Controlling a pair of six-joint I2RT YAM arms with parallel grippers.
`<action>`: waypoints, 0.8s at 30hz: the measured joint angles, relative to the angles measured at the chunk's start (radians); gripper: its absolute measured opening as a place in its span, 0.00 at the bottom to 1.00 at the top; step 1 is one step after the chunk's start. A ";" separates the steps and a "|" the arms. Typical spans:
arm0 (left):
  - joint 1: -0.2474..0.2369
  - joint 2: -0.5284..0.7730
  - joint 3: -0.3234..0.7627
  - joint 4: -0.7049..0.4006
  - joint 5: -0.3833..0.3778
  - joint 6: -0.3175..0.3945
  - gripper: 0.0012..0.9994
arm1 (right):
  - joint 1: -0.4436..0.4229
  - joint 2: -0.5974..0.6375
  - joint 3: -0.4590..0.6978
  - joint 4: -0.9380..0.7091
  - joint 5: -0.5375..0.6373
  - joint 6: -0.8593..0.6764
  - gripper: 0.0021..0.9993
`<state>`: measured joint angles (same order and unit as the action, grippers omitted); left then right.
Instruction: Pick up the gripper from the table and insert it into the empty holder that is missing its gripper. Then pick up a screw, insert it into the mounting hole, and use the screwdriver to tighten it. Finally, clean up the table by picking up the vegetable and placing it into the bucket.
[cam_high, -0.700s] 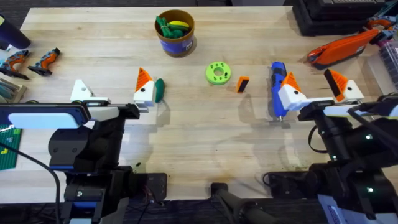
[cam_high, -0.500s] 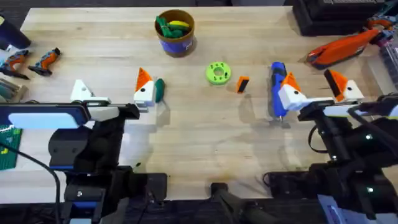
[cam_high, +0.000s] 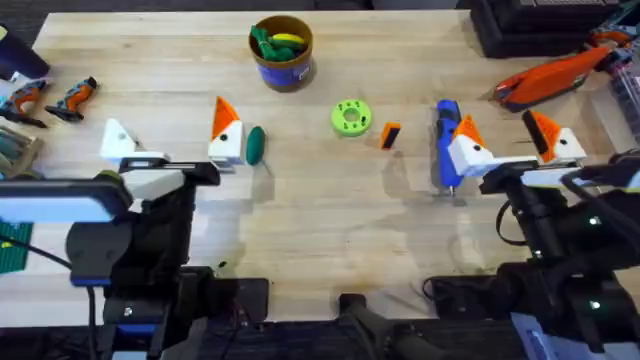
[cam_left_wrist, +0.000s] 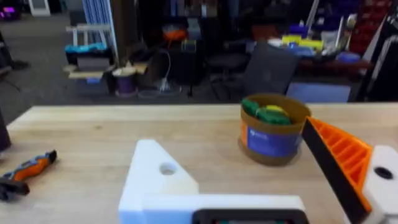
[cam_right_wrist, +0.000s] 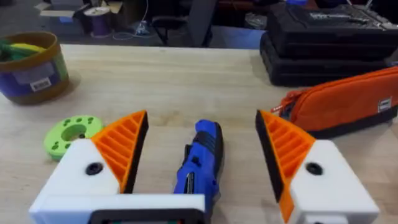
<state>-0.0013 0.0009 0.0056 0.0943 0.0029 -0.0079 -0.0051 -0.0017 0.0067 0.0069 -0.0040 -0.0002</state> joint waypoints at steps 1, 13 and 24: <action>0.000 0.000 0.000 0.024 0.000 -0.002 0.99 | 0.000 0.000 0.000 0.010 0.000 0.000 0.99; 0.000 0.007 0.203 -0.093 -0.030 -0.053 0.99 | 0.000 0.022 0.271 -0.151 0.000 0.000 0.99; 0.000 0.326 0.634 -0.455 -0.079 -0.049 0.99 | 0.000 0.397 0.745 -0.524 0.000 0.000 0.99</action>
<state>-0.0013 0.3269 0.6393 -0.3609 -0.0757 -0.0565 -0.0049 0.3949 0.7518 -0.5174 -0.0042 -0.0006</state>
